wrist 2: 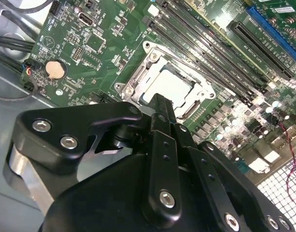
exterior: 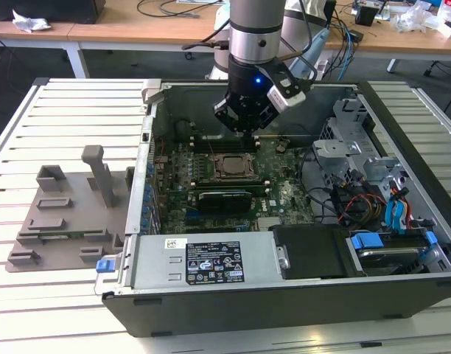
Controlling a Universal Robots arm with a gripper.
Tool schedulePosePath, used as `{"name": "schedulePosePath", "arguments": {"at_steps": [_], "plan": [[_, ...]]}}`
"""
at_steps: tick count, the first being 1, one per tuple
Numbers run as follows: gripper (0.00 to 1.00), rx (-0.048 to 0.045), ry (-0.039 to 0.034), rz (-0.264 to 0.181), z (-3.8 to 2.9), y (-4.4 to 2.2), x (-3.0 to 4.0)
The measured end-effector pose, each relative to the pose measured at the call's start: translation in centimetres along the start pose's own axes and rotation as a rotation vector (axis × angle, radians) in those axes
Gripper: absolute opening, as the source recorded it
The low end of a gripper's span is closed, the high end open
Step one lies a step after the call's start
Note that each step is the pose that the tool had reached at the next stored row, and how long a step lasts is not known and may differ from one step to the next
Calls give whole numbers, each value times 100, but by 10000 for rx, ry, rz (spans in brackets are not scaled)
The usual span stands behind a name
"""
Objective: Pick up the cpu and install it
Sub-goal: 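Install the first cpu locking lever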
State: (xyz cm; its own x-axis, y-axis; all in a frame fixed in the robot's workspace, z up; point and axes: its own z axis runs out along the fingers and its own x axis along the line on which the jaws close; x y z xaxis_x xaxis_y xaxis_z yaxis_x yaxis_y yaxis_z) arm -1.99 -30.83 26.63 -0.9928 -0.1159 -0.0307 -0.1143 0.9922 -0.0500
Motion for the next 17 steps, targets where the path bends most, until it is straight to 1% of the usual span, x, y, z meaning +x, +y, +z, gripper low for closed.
{"name": "schedulePosePath", "arguments": {"at_steps": [3,6,10,11,12,13,14,17], "plan": [[11,0,1,-1,-4,-1,0],[11,0,2,3,-42,-3,-1],[11,-1,3,7,-49,-3,-2],[11,-11,85,3,-49,-3,-3],[11,-52,451,7,-49,-3,-2],[11,-79,688,11,-49,-3,-2],[11,-82,727,21,-51,-3,-1],[11,-84,729,53,-53,-3,-2]]}}
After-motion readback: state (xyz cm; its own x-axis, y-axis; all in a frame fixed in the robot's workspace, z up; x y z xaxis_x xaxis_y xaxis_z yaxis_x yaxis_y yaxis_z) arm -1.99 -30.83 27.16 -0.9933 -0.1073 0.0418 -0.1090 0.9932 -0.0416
